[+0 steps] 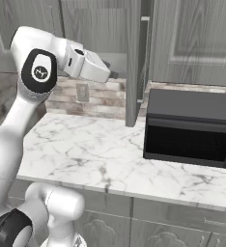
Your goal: Open the cabinet directly in front. Then move the liquor and the cup to the dining counter with the candle on it.
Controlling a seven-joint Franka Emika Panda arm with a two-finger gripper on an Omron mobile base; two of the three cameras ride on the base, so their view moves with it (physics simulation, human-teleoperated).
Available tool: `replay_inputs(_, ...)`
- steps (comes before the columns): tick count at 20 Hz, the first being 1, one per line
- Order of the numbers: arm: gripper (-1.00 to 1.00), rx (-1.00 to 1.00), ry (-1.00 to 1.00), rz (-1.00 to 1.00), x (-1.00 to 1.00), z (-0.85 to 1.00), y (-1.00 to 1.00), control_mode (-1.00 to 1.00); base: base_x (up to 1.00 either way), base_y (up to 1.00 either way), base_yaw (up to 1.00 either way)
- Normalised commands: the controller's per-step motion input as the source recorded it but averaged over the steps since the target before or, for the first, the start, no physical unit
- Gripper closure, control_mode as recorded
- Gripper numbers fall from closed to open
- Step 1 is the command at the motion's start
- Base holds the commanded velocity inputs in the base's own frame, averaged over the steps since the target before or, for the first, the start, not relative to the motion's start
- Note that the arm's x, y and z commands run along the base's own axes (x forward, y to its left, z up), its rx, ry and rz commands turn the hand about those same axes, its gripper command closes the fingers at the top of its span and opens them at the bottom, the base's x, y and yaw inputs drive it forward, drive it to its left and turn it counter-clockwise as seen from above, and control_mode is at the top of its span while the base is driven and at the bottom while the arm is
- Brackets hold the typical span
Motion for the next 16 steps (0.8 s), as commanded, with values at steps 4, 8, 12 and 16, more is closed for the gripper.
replay_inputs(4, -1.0, 0.0, -0.35, 0.23, -0.46, 0.0, 1.0, -1.0, 0.0, 0.0, 0.0)
replay_inputs(8, -1.0, 0.0, -0.42, 0.3, -0.3, 0.06, 1.0, -1.0, 0.0, 0.0, 0.0)
replay_inputs(12, -1.0, 0.0, -0.4, 0.31, -0.25, 0.02, 1.0, -1.0, 0.0, 0.0, 0.0)
replay_inputs(16, -1.0, -0.09, -0.42, 0.34, -0.1, 0.0, 1.0, -1.0, 0.0, 0.0, 0.0)
